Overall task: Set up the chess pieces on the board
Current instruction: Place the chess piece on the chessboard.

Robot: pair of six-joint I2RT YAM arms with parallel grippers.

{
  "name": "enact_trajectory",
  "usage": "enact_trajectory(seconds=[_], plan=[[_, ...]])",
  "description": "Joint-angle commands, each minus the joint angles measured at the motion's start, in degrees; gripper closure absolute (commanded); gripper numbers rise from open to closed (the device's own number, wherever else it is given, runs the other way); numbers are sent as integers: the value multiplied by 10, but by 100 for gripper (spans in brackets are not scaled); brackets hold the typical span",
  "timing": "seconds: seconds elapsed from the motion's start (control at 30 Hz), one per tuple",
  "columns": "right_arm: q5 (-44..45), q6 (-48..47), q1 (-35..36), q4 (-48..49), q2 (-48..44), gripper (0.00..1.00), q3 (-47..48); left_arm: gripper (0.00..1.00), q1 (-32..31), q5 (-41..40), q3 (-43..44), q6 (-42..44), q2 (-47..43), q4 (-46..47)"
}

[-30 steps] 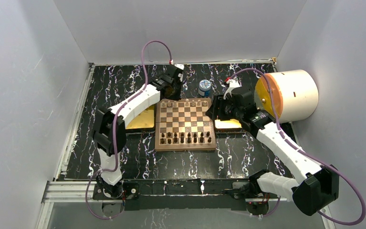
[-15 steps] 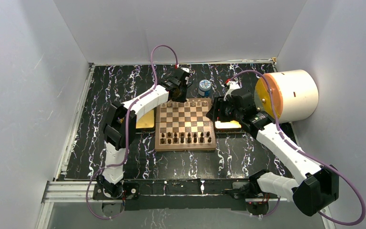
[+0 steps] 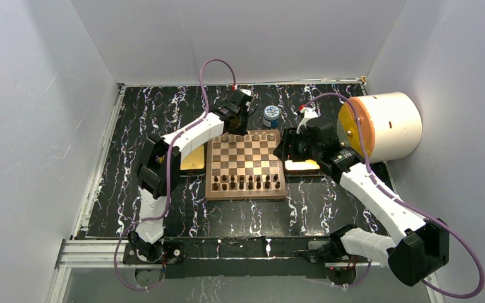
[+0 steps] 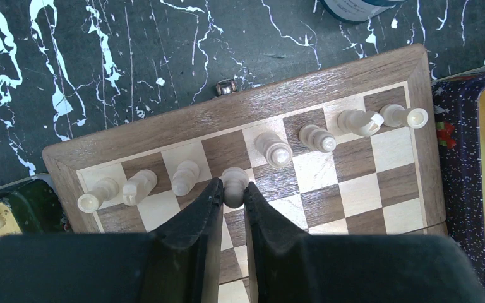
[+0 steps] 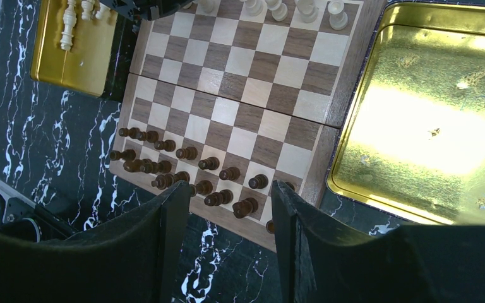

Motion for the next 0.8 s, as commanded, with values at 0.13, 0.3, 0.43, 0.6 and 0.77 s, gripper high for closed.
enact_trajectory(seconds=[0.13,0.3,0.43,0.6,0.77], plan=[[-4,3,-2,24,-17,41,-9,93,-3,-56,-67,-9,-101,-16],[-8,3,-2,25,-15,41,-7,92,-1,-91,-133,-18,-166,-18],[-10,4,-2,27,-17,41,-11,91,9,-104,-169,-22,-193,-9],[-14,7,-2,28,-17,41,-13,91,27,-92,-176,-23,-183,2],[-14,6,-2,28,-14,41,-10,92,53,-68,-188,-39,-165,23]])
